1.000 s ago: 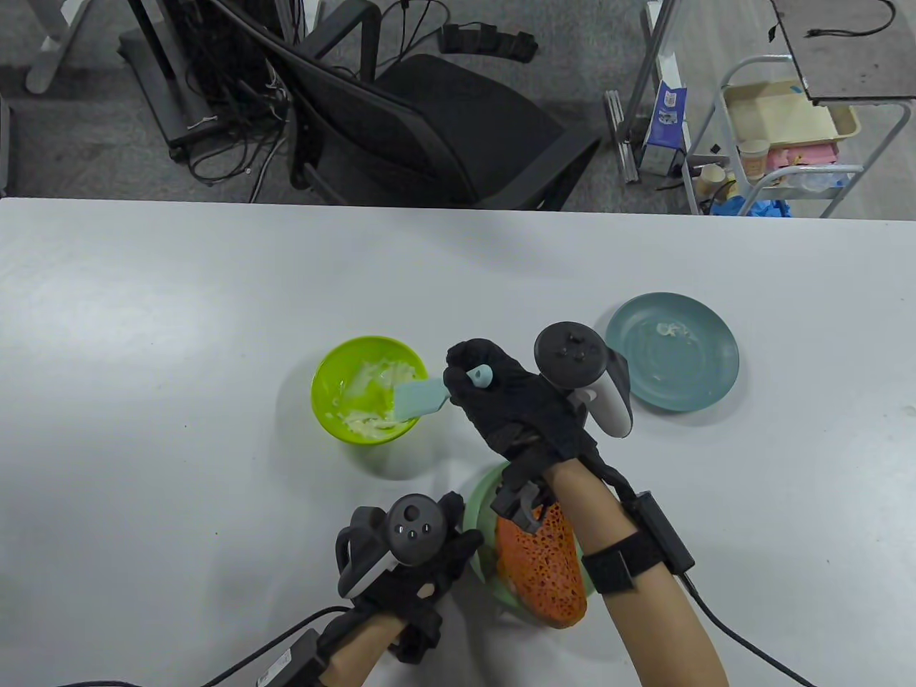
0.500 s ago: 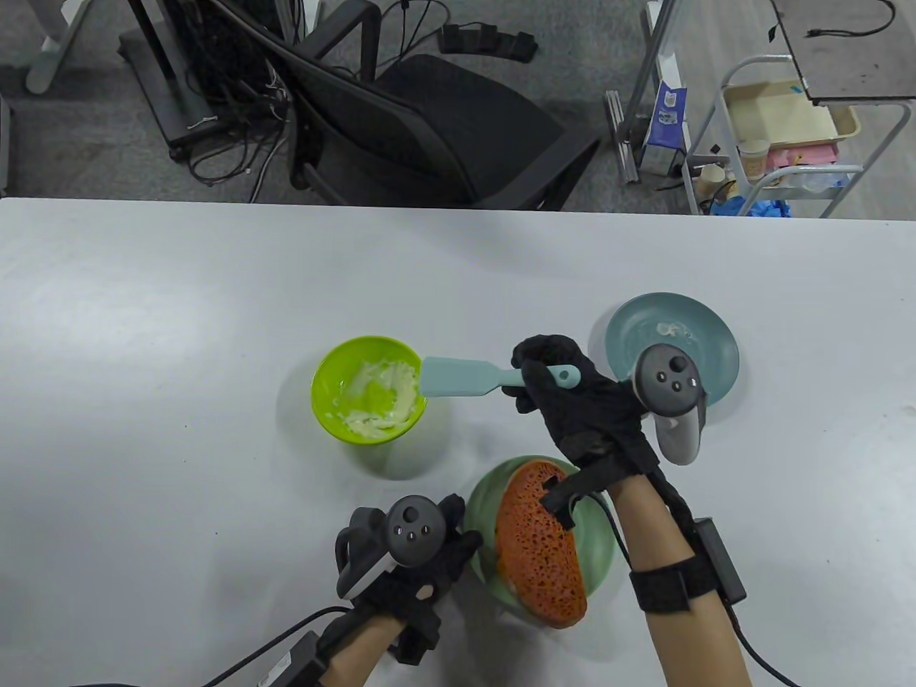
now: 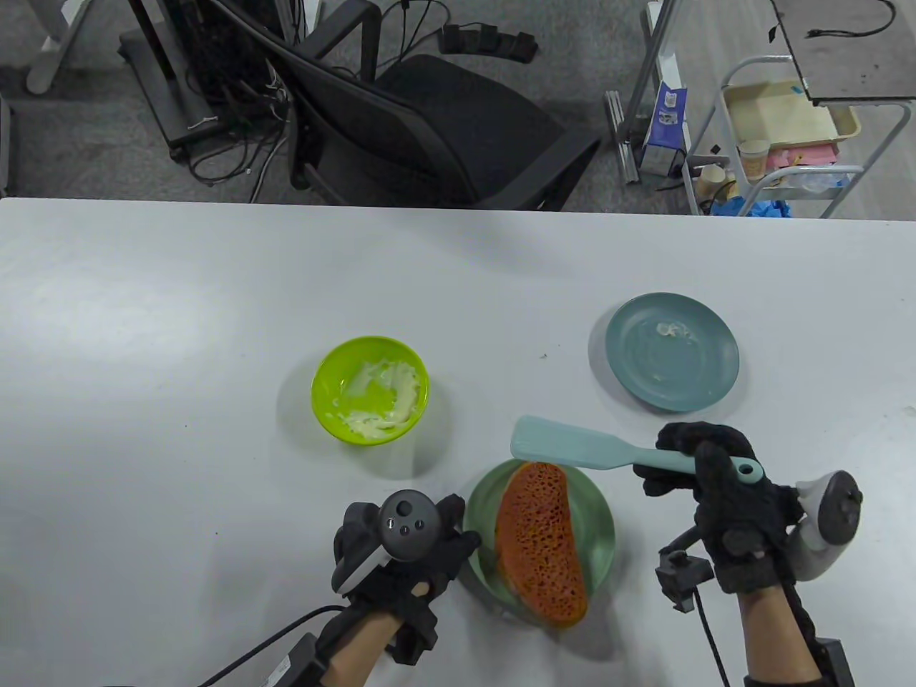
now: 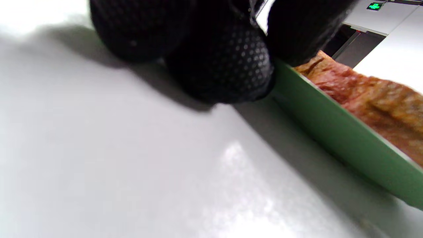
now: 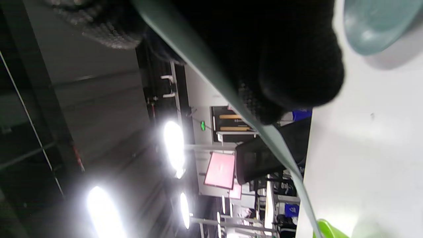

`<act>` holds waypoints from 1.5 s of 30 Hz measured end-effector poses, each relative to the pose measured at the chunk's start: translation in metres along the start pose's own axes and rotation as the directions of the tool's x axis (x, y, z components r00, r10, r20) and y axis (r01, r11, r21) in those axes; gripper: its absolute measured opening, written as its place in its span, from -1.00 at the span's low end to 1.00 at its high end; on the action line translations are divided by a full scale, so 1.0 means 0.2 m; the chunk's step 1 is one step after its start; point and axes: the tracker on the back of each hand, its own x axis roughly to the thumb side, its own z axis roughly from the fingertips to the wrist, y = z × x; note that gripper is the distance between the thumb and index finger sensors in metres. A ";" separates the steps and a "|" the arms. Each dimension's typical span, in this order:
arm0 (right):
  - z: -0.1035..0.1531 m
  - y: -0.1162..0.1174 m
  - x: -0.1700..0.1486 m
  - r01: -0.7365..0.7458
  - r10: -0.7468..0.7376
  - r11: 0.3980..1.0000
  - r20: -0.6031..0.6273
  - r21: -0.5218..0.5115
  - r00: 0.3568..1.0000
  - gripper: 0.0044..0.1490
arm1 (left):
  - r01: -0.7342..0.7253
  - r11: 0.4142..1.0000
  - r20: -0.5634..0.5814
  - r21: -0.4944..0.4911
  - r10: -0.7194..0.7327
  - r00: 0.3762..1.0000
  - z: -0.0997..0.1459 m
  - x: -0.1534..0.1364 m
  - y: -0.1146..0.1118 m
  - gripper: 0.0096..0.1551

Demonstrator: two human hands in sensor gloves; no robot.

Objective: Dip dessert spatula into salad dressing and spread onto bread slice

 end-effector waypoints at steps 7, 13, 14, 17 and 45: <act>0.15 -0.09 -0.14 0.051 -0.051 0.990 0.002 -0.130 0.999 -0.48 | 0.009 1.000 -0.009 0.005 -0.009 1.000 0.00 0.00 0.00 -0.31; 0.15 -0.05 -0.15 -0.019 0.017 0.990 -0.020 -0.136 1.000 -0.53 | 0.009 1.000 -0.005 0.006 -0.009 1.000 0.00 0.00 0.00 -0.31; 0.15 -0.05 -0.16 -0.033 0.031 0.991 -0.021 -0.131 0.999 -0.53 | 0.008 1.000 -0.004 0.005 -0.008 1.000 0.00 0.00 0.00 -0.32; 0.15 -0.04 -0.19 -0.037 0.032 0.990 -0.038 -0.133 0.999 -0.54 | 0.010 1.000 -0.006 0.006 -0.010 1.000 0.00 0.00 0.00 -0.31; 0.18 -0.08 -0.17 -0.177 0.167 0.944 -0.060 -0.278 0.984 -0.53 | 0.059 0.997 -0.029 0.046 -0.057 0.998 0.00 0.02 -0.02 -0.27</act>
